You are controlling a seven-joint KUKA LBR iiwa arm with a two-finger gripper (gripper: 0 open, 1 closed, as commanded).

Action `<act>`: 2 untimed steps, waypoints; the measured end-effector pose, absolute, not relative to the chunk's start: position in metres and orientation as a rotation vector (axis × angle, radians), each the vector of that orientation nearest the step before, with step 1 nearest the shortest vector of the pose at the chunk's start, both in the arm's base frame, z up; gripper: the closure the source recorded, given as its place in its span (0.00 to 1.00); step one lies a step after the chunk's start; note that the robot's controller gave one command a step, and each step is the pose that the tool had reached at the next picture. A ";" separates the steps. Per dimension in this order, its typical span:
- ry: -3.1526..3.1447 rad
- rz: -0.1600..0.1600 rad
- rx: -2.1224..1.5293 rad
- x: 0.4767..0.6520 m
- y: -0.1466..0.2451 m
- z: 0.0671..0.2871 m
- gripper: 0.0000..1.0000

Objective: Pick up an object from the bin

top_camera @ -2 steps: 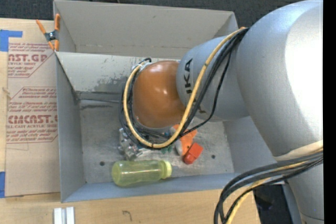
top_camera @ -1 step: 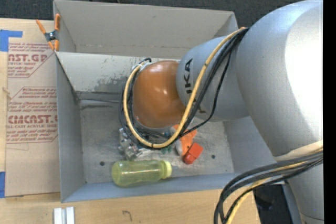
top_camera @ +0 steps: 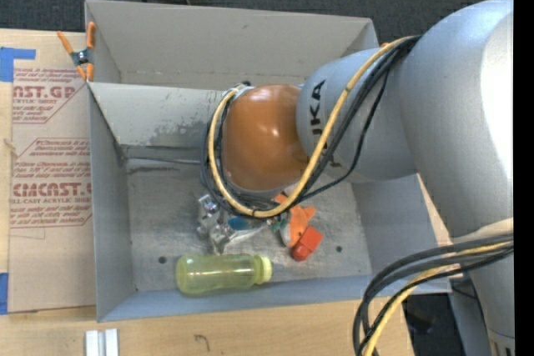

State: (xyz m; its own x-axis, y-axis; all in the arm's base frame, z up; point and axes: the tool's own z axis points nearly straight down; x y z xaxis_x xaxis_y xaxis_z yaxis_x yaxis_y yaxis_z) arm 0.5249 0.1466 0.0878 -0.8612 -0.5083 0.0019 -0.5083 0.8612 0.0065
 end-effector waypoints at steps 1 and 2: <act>-3.135 -0.005 0.281 0.495 0.195 0.103 0.00; -3.131 -0.008 0.288 0.492 0.197 0.103 0.00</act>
Offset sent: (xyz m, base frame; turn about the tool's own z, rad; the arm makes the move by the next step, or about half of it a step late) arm 0.0000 0.0000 0.0000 0.0000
